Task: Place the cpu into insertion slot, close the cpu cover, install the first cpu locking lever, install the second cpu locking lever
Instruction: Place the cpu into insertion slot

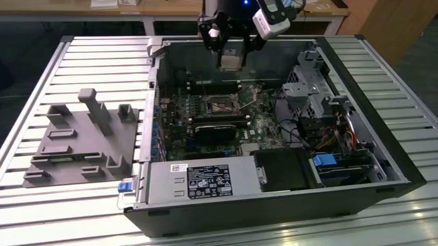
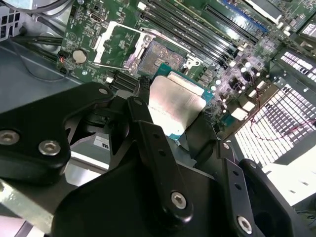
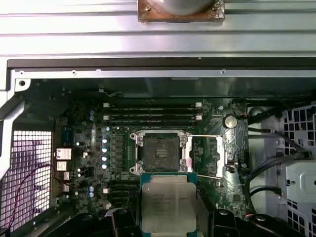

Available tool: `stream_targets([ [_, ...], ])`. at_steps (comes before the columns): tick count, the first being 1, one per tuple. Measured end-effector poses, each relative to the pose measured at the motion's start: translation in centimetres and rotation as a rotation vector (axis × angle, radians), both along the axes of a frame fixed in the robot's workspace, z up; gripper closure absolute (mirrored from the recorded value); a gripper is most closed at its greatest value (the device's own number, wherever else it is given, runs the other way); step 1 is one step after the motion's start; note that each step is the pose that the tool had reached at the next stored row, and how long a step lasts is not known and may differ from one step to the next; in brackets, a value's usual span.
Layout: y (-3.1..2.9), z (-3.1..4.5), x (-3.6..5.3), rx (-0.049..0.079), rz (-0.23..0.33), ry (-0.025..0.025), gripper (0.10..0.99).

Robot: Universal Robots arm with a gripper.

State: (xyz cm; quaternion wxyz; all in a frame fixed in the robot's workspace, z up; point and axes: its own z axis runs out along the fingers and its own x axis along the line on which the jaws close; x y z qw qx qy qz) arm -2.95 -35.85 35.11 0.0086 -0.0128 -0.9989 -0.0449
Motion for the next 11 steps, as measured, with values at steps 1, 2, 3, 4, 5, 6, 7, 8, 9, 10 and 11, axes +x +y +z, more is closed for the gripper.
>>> stream_targets([
  [1, 0.00, -0.18, -0.01, 0.000, 0.000, -0.0002, 0.549],
  [2, 0.00, -0.35, -0.04, 0.000, 0.000, -0.0005, 0.549],
  [3, 0.00, -0.53, -0.06, 0.000, 0.000, -0.0008, 0.549],
  [4, 0.00, -0.72, -0.09, 0.000, 0.000, -0.0011, 0.549],
  [5, 0.00, -0.90, -0.14, 0.000, 0.000, -0.0015, 0.549],
  [6, 0.00, -1.08, -0.22, 0.000, 0.000, -0.0021, 0.549],
  [7, 0.00, -1.25, -0.31, 0.000, 0.000, -0.0027, 0.549],
  [8, 0.00, -1.44, -0.38, 0.000, 0.000, -0.0034, 0.549],
  [9, 0.00, -1.62, -0.40, 0.000, 0.000, -0.0037, 0.549],
  [10, 0.00, -1.80, -0.39, 0.000, 0.000, -0.0037, 0.549],
  [11, 0.00, -1.98, -0.40, 0.000, 0.000, -0.0038, 0.549],
])
